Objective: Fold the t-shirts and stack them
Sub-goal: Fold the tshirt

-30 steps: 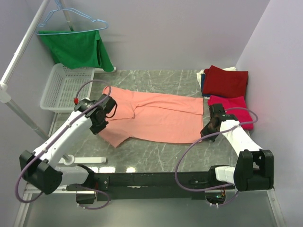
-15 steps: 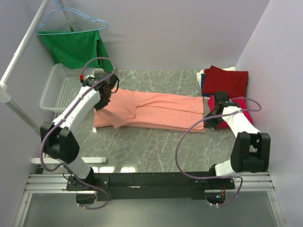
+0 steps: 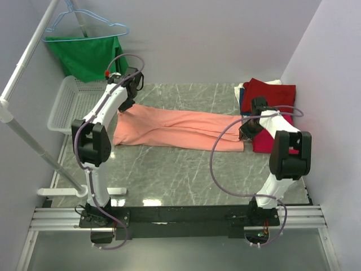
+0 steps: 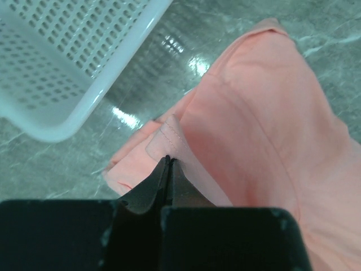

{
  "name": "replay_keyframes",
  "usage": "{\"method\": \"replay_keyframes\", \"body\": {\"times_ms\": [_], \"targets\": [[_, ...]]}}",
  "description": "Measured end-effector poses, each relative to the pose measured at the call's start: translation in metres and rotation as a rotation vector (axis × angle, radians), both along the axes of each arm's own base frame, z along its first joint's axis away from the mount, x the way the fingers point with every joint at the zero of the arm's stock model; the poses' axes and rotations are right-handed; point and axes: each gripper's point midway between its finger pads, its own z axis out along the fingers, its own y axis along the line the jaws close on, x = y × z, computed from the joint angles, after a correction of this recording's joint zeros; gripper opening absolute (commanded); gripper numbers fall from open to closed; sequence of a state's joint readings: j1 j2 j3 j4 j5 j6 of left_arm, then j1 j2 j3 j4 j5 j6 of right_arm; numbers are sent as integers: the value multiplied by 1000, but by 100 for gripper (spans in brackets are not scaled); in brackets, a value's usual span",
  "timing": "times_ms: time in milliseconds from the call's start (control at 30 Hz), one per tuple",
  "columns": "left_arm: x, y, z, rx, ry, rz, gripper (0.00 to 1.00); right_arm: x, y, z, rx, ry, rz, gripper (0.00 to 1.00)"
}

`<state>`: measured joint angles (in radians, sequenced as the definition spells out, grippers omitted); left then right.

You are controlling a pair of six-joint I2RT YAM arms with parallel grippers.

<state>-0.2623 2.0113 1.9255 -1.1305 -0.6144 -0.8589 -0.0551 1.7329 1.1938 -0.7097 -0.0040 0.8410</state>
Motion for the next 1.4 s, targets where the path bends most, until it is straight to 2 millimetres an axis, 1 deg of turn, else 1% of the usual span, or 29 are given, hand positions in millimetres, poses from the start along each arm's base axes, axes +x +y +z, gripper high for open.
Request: {"method": "replay_keyframes", "body": {"times_ms": [100, 167, 233, 267, 367, 500, 633, 667, 767, 900, 967, 1000, 1033, 1067, 1100, 1133, 1167, 1233, 1400], "targets": [[12, 1, -9, -1, 17, -15, 1, 12, 0, -6, 6, 11, -2, 0], [16, 2, -15, -1, 30, -20, 1, 18, 0, -10, 7, 16, -3, 0], [20, 3, -20, -4, 41, -29, 1, 24, 1, -12, 15, 19, -1, 7], [22, 4, -22, -7, 42, -32, 1, 26, 2, -12, 21, 14, 1, 12], [29, 5, -27, -11, 50, -44, 1, 33, 5, -10, 34, -12, 7, 17], [40, 5, -38, -23, 57, -59, 1, 55, 9, 0, 57, -97, 23, 21], [49, 3, -48, -29, 64, -74, 1, 81, 8, 21, 57, -194, 33, 26], [50, 4, -51, -28, 67, -79, 1, 85, 8, 25, 55, -210, 34, 30], [53, 3, -59, -31, 75, -87, 1, 93, 7, 34, 44, -237, 45, 32], [60, 3, -60, -46, 54, -90, 1, 92, 6, 36, 35, -234, 56, 32], [63, 4, -60, -50, 42, -93, 7, 90, 7, 33, 40, -228, 62, 32], [65, 5, -59, -52, 39, -97, 13, 88, 8, 31, 42, -226, 68, 32], [66, 5, -59, -53, 38, -102, 39, 83, 11, 28, 47, -217, 77, 32], [68, 5, -59, -55, 34, -106, 58, 79, 13, 24, 52, -206, 85, 32], [70, 6, -58, -55, 26, -115, 72, 75, 15, 22, 55, -200, 91, 32], [73, 6, -57, -55, 18, -124, 83, 71, 19, 21, 58, -192, 103, 32], [76, 6, -57, -57, 9, -131, 86, 68, 23, 21, 59, -189, 115, 31], [81, 6, -56, -59, -6, -138, 88, 61, 36, 23, 61, -193, 149, 32], [86, 5, -59, -70, -33, -140, 88, 49, 72, 44, 66, -237, 239, 31]]}}
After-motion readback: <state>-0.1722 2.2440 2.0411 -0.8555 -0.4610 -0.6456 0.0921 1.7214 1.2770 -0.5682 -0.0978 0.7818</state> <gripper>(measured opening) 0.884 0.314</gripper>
